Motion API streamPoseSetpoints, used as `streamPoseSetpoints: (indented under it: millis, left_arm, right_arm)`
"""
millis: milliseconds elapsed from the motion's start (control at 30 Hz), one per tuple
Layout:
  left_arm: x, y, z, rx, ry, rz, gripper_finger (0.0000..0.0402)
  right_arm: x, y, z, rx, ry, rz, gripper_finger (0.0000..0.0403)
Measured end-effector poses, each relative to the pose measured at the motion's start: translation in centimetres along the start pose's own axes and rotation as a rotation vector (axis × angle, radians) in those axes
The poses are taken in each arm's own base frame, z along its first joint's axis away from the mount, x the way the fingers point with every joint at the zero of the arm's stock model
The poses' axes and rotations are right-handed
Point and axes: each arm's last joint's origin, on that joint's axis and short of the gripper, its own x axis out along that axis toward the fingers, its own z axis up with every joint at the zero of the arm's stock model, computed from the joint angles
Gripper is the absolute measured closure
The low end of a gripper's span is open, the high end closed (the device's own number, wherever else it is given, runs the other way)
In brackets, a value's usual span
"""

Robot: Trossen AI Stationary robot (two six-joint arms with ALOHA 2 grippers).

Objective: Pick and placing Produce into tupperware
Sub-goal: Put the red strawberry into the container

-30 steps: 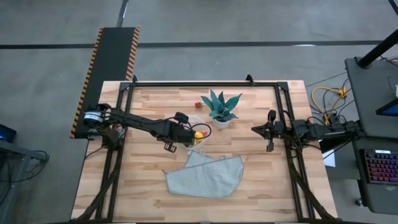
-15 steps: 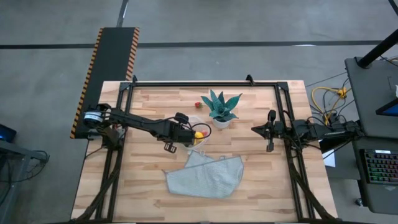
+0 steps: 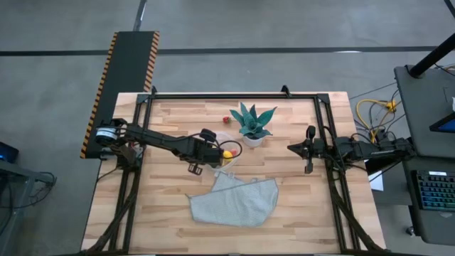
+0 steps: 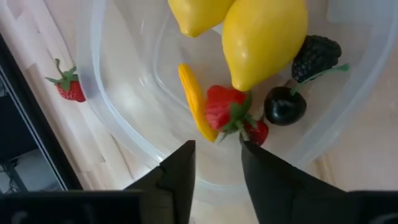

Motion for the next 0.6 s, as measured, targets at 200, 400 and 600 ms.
streamPoseSetpoints:
  millis: [200, 400, 600]
  left_arm:
    - [-1.3, 0.7, 0.1, -0.010, -0.030, 0.023, 0.0272]
    - [-4.4, 2.3, -0.8, 0.003, -0.056, 0.125, 0.0272]
    - [-7.8, 5.4, -2.5, -0.034, -0.236, 0.172, 0.0272]
  right_arm:
    - [0.0, 0.0, 0.0, 0.000, 0.000, 0.000, 0.0394]
    - [0.0, 0.0, 0.0, 0.000, 0.000, 0.000, 0.0394]
    - [0.0, 0.0, 0.0, 0.000, 0.000, 0.000, 0.0394]
